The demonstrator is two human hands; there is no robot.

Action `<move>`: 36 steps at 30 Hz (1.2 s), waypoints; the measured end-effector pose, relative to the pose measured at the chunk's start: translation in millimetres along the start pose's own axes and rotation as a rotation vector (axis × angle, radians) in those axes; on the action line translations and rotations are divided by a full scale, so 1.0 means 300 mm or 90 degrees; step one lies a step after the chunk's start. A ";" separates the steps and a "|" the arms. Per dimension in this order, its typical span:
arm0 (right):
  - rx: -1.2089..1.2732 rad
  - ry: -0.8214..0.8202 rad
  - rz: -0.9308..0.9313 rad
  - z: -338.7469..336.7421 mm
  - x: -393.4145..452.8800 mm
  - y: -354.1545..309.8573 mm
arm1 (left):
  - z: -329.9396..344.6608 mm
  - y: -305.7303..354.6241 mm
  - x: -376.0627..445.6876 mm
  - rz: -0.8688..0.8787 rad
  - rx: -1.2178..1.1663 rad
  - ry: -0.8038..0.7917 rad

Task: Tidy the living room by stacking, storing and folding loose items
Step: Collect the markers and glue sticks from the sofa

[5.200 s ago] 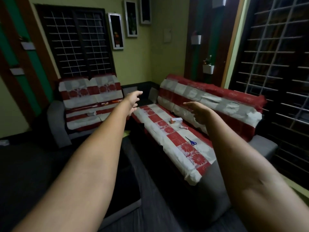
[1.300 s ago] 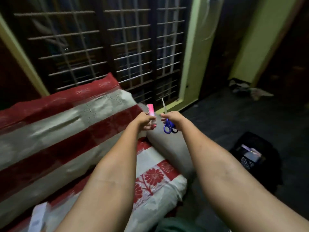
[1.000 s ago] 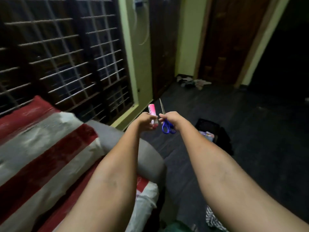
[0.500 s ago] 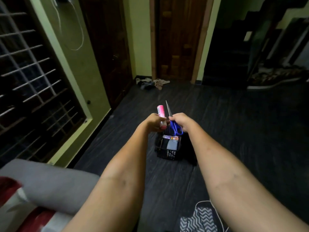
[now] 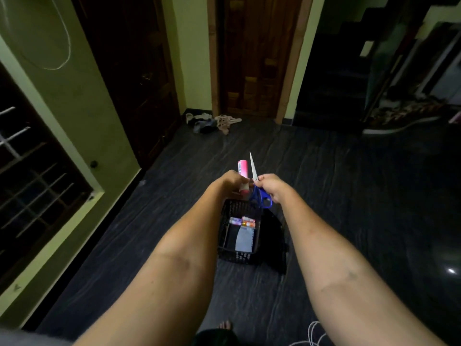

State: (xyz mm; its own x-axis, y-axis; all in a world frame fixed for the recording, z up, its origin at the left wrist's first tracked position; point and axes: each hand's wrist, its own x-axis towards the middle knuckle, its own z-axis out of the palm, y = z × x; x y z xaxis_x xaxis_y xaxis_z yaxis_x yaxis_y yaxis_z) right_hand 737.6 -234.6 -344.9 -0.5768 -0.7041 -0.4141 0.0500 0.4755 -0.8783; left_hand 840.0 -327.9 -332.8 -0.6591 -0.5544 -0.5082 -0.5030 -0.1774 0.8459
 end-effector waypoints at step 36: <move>-0.430 -0.602 -0.089 0.027 1.274 -0.200 | -0.035 0.090 0.882 -0.220 -0.442 0.476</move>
State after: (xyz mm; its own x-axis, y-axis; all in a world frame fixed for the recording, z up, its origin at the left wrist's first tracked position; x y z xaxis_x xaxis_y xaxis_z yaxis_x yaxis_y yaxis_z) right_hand 520.9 -536.5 -452.4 0.3072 -0.7488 -0.5873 -0.5738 0.3466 -0.7421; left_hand 658.0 -488.0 -442.8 0.0859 -0.7004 -0.7086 -0.0144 -0.7120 0.7020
